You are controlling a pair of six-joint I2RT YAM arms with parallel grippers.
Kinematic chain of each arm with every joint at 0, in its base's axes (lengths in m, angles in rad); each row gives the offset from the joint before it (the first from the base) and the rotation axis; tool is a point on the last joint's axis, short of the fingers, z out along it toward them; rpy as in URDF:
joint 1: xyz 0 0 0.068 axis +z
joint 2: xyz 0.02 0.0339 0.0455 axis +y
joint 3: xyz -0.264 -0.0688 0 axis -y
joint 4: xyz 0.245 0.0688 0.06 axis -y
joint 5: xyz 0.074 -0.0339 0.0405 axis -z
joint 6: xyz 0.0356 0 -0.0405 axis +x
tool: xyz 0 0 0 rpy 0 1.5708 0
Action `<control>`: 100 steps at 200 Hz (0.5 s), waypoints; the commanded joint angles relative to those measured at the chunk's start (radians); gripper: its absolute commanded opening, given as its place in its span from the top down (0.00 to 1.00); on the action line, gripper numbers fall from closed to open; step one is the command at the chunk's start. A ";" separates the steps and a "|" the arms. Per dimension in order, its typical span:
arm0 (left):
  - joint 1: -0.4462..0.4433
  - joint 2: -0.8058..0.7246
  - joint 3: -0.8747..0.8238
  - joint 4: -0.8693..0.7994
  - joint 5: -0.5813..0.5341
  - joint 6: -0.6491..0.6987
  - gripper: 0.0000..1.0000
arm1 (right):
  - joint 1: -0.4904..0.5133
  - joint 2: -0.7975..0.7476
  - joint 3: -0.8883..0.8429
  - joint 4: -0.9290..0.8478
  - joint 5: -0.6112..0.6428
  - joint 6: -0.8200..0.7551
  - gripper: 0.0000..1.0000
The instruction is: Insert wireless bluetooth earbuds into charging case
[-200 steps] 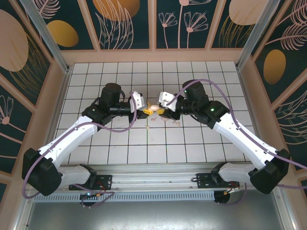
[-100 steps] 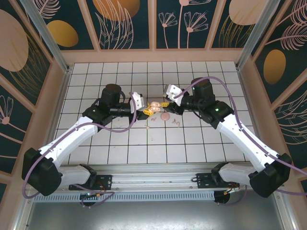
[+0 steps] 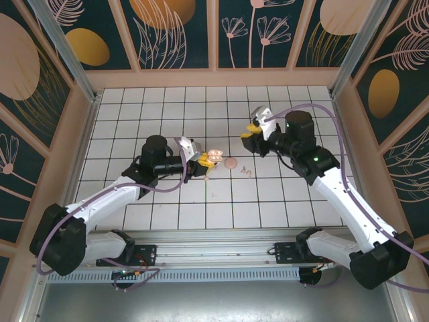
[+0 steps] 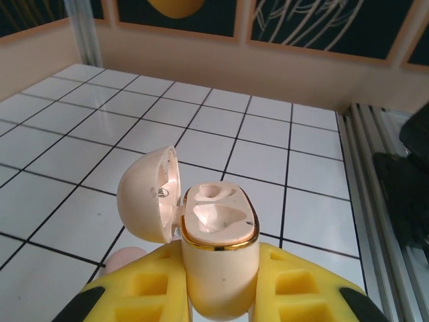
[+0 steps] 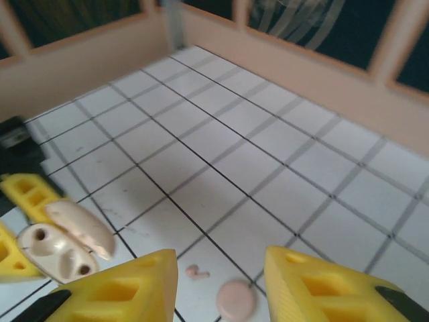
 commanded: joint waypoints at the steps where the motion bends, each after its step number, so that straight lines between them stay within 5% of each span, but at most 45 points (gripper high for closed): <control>1: -0.004 0.022 -0.039 0.172 -0.094 -0.140 0.85 | -0.038 0.012 -0.043 -0.071 0.179 0.286 0.61; 54: -0.004 0.049 -0.118 0.269 -0.216 -0.265 0.86 | -0.047 0.138 -0.046 -0.233 0.278 0.504 0.63; 100: -0.004 0.064 -0.130 0.290 -0.218 -0.293 0.86 | -0.048 0.389 0.066 -0.424 0.267 0.519 0.62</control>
